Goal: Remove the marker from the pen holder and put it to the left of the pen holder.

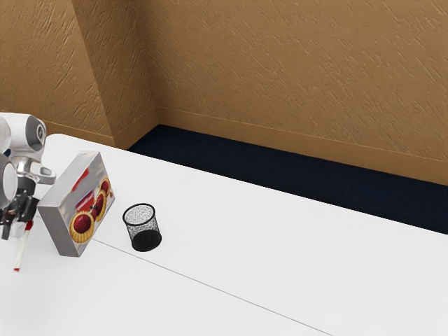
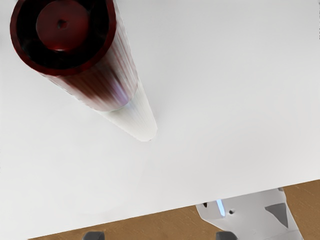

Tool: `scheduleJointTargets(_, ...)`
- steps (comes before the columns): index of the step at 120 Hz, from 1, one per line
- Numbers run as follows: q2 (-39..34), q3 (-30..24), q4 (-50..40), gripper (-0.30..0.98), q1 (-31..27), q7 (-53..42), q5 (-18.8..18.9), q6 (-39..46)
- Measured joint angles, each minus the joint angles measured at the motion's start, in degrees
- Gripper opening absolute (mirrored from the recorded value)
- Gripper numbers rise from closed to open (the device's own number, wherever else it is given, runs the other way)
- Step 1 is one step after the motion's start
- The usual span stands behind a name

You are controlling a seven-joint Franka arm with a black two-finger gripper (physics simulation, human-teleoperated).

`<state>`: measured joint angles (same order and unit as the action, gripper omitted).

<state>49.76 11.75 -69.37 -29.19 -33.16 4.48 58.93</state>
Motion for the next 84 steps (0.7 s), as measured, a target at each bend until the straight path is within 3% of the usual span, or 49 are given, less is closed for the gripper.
scheduleJointTargets(24,-2.33,-0.35,-0.6,0.49,0.11,1.12,-0.91,0.52)
scheduleJointTargets(42,-31.46,-3.52,-13.4,0.59,0.15,2.05,-1.32,-0.01)
scheduleJointTargets(50,-40.13,-9.22,-13.66,0.62,0.07,1.93,-1.04,-0.75)
scheduleJointTargets(58,-43.84,-13.06,-12.69,0.64,5.03,0.69,-0.71,0.8)
scheduleJointTargets(71,-47.0,-14.47,-13.39,0.66,14.91,-1.94,-0.6,7.72)
scheduleJointTargets(84,-47.32,-14.67,-13.24,0.67,19.23,-3.94,-0.93,12.31)
